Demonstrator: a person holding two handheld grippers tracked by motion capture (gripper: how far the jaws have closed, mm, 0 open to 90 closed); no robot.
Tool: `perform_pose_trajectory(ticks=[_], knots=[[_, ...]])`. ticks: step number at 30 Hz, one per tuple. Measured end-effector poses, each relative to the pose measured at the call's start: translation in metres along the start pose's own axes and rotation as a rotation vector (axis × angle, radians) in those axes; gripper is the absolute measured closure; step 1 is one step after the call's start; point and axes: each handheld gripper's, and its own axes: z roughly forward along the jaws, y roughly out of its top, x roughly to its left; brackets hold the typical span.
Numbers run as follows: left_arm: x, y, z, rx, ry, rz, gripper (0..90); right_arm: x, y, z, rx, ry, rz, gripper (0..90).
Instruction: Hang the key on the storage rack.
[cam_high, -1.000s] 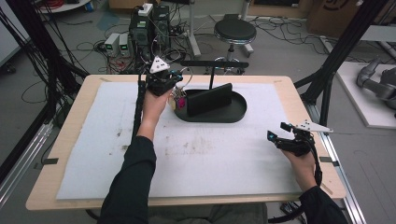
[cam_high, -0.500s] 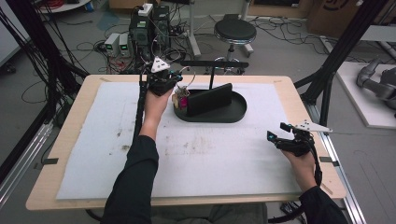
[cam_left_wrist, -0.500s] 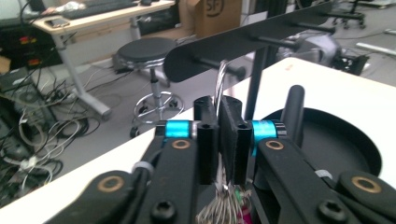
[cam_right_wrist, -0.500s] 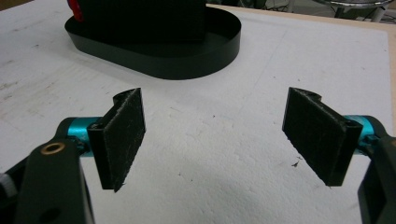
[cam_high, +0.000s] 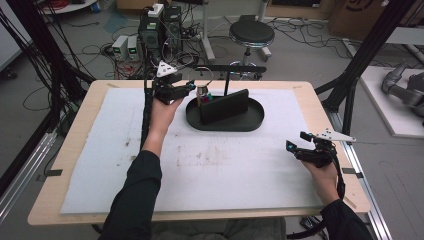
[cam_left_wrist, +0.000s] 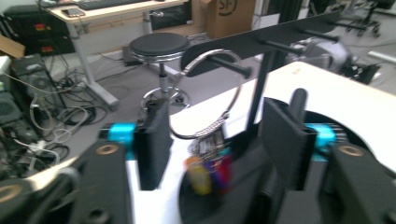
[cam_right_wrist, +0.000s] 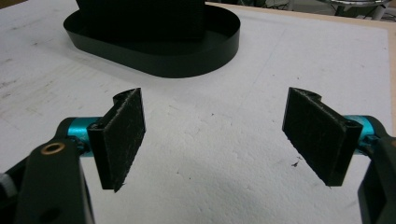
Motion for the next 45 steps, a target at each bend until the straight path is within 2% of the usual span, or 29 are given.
perform_pose_trajectory(ticks=[6, 8, 11, 19, 22, 24, 25, 27, 29, 31, 33, 36, 37, 40, 45], knots=[[-0.014, -0.011, -0.029, 0.005, -0.050, 0.019, 35.5, -0.002, 0.000, -0.001, -0.008, -0.009, 0.005, 21.9], [-0.019, -0.018, -0.041, 0.012, -0.043, 0.040, 34.8, -0.002, 0.000, -0.001, -0.009, -0.011, 0.006, 21.9], [-0.024, -0.028, -0.061, -0.019, -0.038, 0.057, 34.1, -0.002, 0.000, -0.002, -0.010, -0.015, 0.007, 21.9], [-0.028, -0.060, -0.107, -0.054, -0.054, 0.083, 31.0, -0.004, 0.001, -0.006, -0.026, -0.031, 0.016, 21.9], [-0.027, -0.075, -0.122, -0.078, -0.086, 0.065, 31.0, 0.000, 0.002, -0.008, -0.036, -0.034, 0.002, 21.9], [-0.028, -0.087, -0.130, -0.069, -0.088, 0.081, 30.9, 0.003, 0.004, -0.009, -0.043, -0.038, -0.012, 21.9], [-0.028, -0.094, -0.133, -0.060, -0.090, 0.082, 30.9, 0.005, 0.004, -0.009, -0.044, -0.046, -0.022, 21.9], [-0.025, -0.109, -0.137, -0.053, -0.104, 0.059, 31.0, 0.007, 0.005, -0.008, -0.036, -0.050, -0.039, 21.9], [-0.022, -0.124, -0.140, -0.044, -0.098, 0.033, 31.0, 0.007, 0.005, -0.007, -0.031, -0.053, -0.046, 21.9], [-0.017, -0.134, -0.141, -0.011, -0.110, 0.007, 28.7, 0.007, 0.005, -0.007, -0.029, -0.058, -0.042, 21.9], [-0.012, -0.140, -0.141, 0.013, -0.103, 0.000, 24.2, 0.006, 0.006, -0.008, -0.034, -0.063, -0.036, 21.9], [-0.008, -0.143, -0.143, 0.027, -0.056, 0.028, 24.1, 0.005, 0.007, -0.008, -0.037, -0.066, -0.028, 21.8], [-0.007, -0.143, -0.144, 0.025, -0.047, 0.022, 24.2, 0.004, 0.007, -0.008, -0.037, -0.067, -0.025, 21.8], [-0.004, -0.144, -0.147, 0.004, -0.039, -0.003, 24.0, 0.003, 0.007, -0.006, -0.035, -0.059, -0.022, 21.8], [-0.004, -0.144, -0.150, 0.004, -0.023, 0.006, 24.0, 0.003, 0.007, -0.004, -0.041, -0.050, -0.034, 21.8]])
